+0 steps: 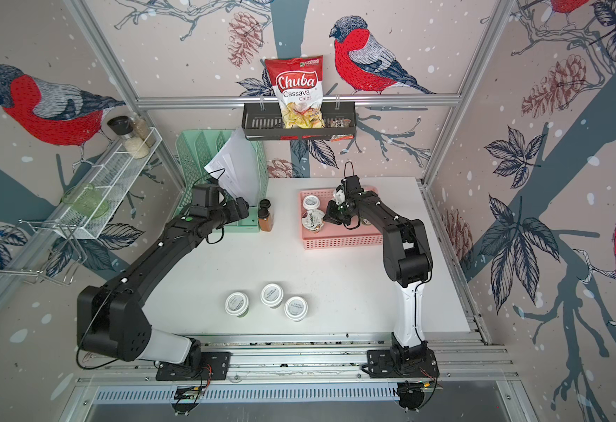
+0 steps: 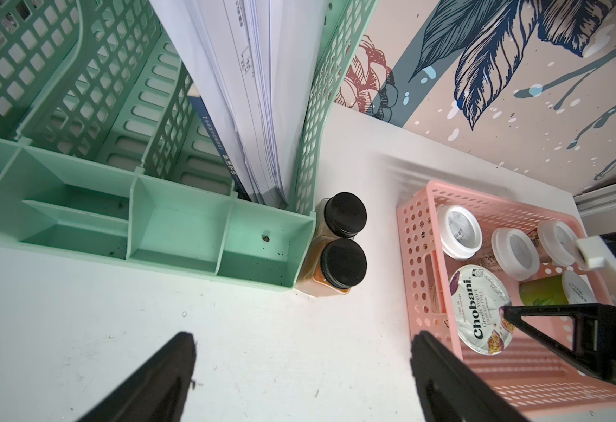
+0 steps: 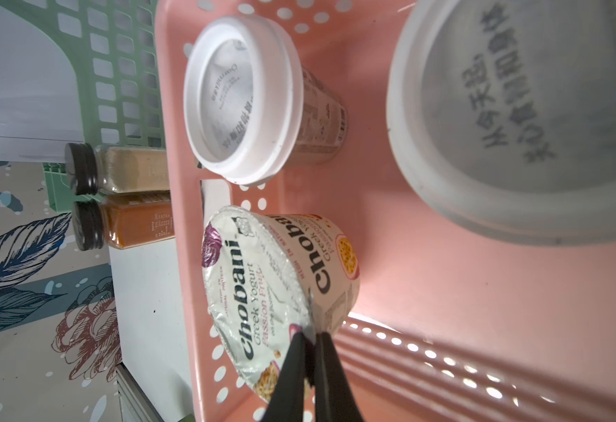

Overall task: Put the yogurt in the basket
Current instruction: Place the yogurt in the basket.

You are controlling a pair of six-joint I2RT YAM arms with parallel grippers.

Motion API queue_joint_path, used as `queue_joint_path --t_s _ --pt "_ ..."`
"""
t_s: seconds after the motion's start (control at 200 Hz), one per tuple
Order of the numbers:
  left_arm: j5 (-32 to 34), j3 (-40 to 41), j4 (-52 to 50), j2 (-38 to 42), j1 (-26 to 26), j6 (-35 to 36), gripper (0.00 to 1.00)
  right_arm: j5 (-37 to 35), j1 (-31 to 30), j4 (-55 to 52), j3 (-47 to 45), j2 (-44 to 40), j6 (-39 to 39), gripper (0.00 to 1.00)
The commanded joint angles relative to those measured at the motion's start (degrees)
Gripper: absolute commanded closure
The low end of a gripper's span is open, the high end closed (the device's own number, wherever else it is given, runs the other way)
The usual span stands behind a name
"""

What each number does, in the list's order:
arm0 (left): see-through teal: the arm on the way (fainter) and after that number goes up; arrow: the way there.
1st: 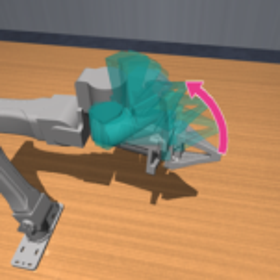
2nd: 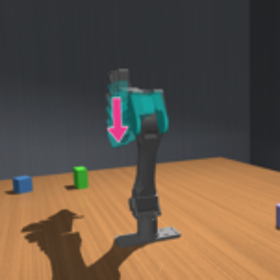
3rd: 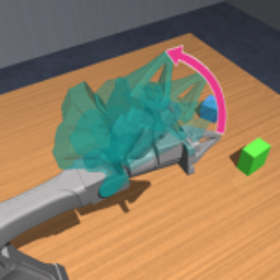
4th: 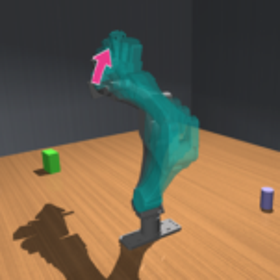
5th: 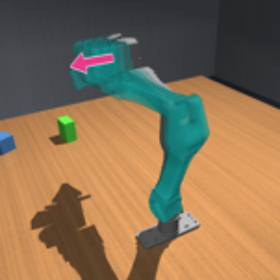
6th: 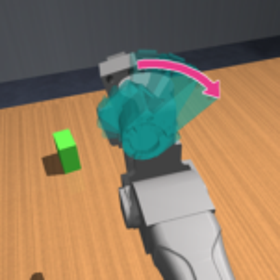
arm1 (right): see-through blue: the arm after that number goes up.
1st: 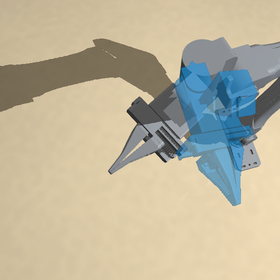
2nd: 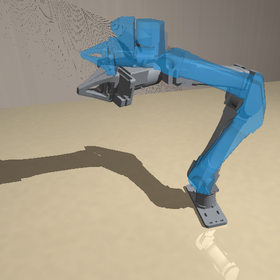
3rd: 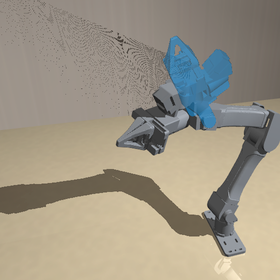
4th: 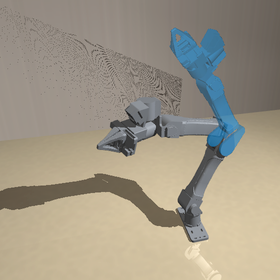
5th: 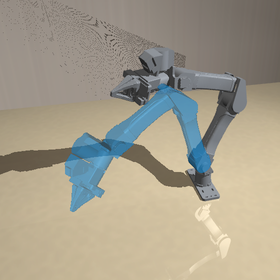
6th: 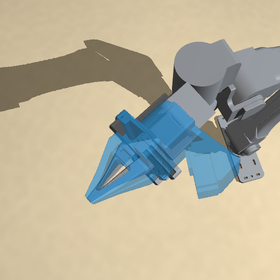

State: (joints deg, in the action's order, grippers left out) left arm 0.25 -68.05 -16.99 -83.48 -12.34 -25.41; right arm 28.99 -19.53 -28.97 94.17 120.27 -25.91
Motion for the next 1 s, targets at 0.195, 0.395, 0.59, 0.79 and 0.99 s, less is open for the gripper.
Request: queue_joint_path --t_s 0.195,0.395,0.59,0.79,0.99 --pt "0.8 0.0 1.5 0.5 -0.1 0.9 0.05 -0.9 -0.2 1.3 1.0 1.3 -1.1 0.88" --pt "1.0 0.1 1.4 0.7 -0.1 1.1 0.05 -1.2 -0.3 1.0 1.8 2.2 -1.1 0.85" --pt "1.0 0.2 1.4 0.9 -0.1 1.1 0.05 -1.9 -0.5 0.7 2.0 2.7 -0.9 0.84" --pt "1.2 0.2 1.5 1.0 0.0 1.1 0.05 -3.0 -0.6 -0.1 2.4 3.2 -0.5 0.82" --pt "1.2 0.2 1.6 1.2 -0.1 1.3 0.05 -3.9 -0.5 -1.5 3.2 2.4 0.0 0.72"
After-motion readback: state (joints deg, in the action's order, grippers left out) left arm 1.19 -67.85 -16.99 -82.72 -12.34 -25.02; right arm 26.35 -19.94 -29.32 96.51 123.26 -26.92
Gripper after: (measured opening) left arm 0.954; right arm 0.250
